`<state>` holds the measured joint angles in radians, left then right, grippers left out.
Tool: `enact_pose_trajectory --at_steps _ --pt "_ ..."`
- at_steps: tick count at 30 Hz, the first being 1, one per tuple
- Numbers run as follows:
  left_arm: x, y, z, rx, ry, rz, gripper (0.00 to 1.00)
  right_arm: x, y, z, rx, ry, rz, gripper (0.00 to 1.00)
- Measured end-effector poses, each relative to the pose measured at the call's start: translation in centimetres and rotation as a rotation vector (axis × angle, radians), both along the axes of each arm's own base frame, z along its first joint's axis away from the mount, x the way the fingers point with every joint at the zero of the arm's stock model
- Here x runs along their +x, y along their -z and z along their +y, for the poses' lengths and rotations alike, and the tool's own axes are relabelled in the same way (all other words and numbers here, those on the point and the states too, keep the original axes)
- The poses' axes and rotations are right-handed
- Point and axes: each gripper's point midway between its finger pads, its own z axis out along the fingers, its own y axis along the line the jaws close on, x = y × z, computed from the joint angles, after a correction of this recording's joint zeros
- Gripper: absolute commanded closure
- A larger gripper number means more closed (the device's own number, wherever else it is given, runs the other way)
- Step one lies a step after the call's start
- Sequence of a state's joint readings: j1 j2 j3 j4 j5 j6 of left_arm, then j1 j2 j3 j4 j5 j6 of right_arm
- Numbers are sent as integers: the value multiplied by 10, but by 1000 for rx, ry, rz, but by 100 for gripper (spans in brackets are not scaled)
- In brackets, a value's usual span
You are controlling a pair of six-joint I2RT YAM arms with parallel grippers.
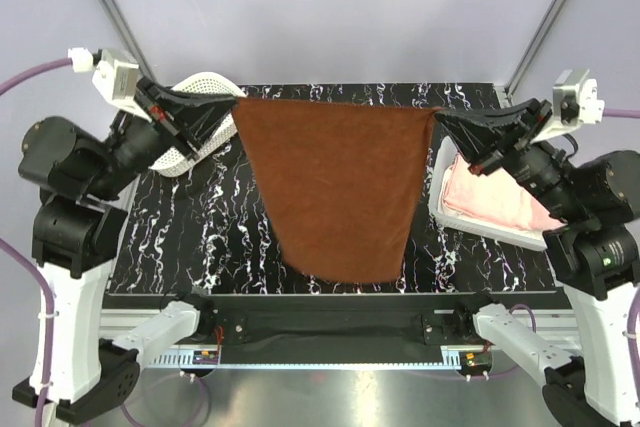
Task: Fold and stack the towels
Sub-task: Flatten out the crumpled towel, then fold the towel
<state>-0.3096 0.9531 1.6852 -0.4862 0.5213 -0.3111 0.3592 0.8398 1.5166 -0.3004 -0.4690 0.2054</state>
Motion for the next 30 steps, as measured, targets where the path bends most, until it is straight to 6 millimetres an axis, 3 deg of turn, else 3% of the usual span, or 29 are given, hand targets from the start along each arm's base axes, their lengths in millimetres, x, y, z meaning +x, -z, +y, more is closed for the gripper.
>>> enact_pose_trajectory --at_steps 3,5,8,10,14,16,19,23,25,30 --pt "29 0 0 30 -58 25 100 34 4 -4 -4 95 25 100" --pt "62 12 -1 69 -116 65 100 68 12 -1 -29 158 56 100" --pt "126 43 -3 139 -208 145 100 137 29 10 -88 237 112 100" --pt "168 73 -3 187 -260 209 100 183 50 20 -130 262 155 100" --pt "257 162 4 288 -358 381 100 279 144 30 -236 288 321 100" --pt "295 207 11 323 -391 455 100 314 189 28 -276 290 401 100" --pt "344 253 20 341 -413 516 100 364 249 24 -323 276 490 100" --pt "390 295 22 353 -396 541 100 397 307 26 -363 229 557 100" --pt "401 313 21 358 -377 547 100 405 331 27 -382 208 580 100" --pt "406 329 18 365 -328 536 100 415 352 33 -404 155 576 100"
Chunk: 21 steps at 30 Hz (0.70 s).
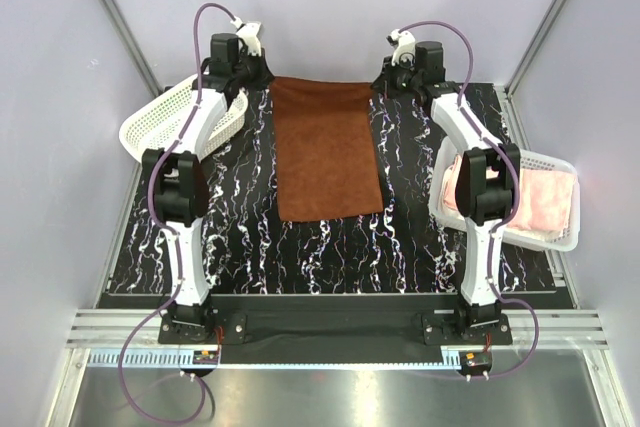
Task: Fold and stack the towels
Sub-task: Fold the towel
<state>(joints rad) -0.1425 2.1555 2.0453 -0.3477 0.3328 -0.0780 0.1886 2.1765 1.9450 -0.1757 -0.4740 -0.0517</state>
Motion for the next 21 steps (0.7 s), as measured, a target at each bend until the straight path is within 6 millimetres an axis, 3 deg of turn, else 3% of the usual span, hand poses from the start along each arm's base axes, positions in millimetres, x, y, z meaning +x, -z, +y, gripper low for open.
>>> enact_pose_trajectory --at_steps 2,6,11,14,21 --pt "0 1 -2 -5 17 -17 100 0 2 1 -2 -19 -2 100" --pt "-15 25 -4 0 44 26 100 -3 6 0 -12 -44 -13 100" --pt "-43 44 -3 4 67 92 100 -29 40 -7 -61 -58 60 100" --pt "-63 41 -2 1 79 108 100 -45 50 -12 -87 -61 101 100" --pt "-108 23 -7 -19 124 107 100 -83 48 -20 -97 -59 143 100"
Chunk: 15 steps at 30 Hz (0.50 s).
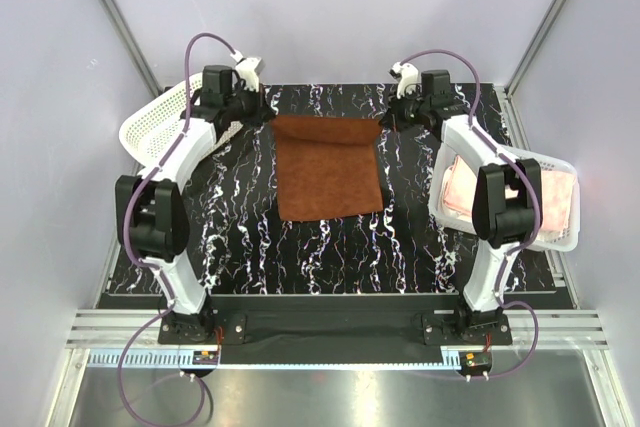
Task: Fold and stack the towels
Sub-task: Fold the towel
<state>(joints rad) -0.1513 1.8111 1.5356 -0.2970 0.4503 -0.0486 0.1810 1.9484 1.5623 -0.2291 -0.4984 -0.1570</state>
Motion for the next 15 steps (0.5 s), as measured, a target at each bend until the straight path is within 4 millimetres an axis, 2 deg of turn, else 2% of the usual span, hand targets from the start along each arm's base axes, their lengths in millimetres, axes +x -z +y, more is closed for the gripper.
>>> enact_pose_trajectory --at_steps 4,8,11,15 --pt "-16 10 -4 -8 24 33 100 -13 -4 -2 2 1 11 100" --pt "-40 37 -5 -6 41 109 100 -29 -1 -3 3 -5 44 100" --pt "-57 57 -8 1 53 168 100 -42 4 -4 3 -12 77 100" --pt "-74 71 -13 12 71 215 100 -58 21 -5 -6 -15 126 100"
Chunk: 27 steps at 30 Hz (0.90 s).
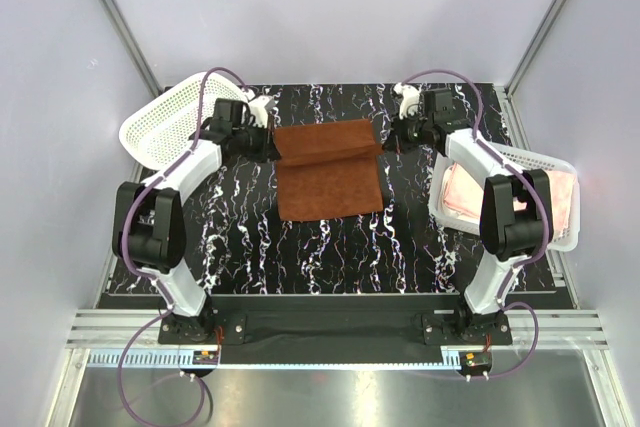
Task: Fold and stack the towels
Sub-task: Fold the towel
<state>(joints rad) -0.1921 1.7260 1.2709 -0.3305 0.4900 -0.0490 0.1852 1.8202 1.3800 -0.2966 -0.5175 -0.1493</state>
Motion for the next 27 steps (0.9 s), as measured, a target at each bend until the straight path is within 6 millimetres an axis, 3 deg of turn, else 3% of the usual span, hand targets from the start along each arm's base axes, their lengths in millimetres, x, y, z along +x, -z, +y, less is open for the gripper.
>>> enact_pose_trajectory --at_steps 4,7,10,18,22,27 --pt "-15 -1 -2 4 11 16 100 -20 24 1 -12 -3 72 100" --pt "-17 -10 -2 2 11 -5 100 -27 30 4 -16 -8 103 100" --pt "-19 -18 -2 10 6 -25 100 -30 26 4 -20 -6 107 100" --pt "-34 -38 1 27 -7 -72 100 -39 -10 6 -20 11 50 100" --pt "-61 -20 1 46 -7 -38 100 -67 -2 20 -23 -1 67 100" --pt "-94 19 -7 118 8 72 100 -98 52 21 -71 14 211 100"
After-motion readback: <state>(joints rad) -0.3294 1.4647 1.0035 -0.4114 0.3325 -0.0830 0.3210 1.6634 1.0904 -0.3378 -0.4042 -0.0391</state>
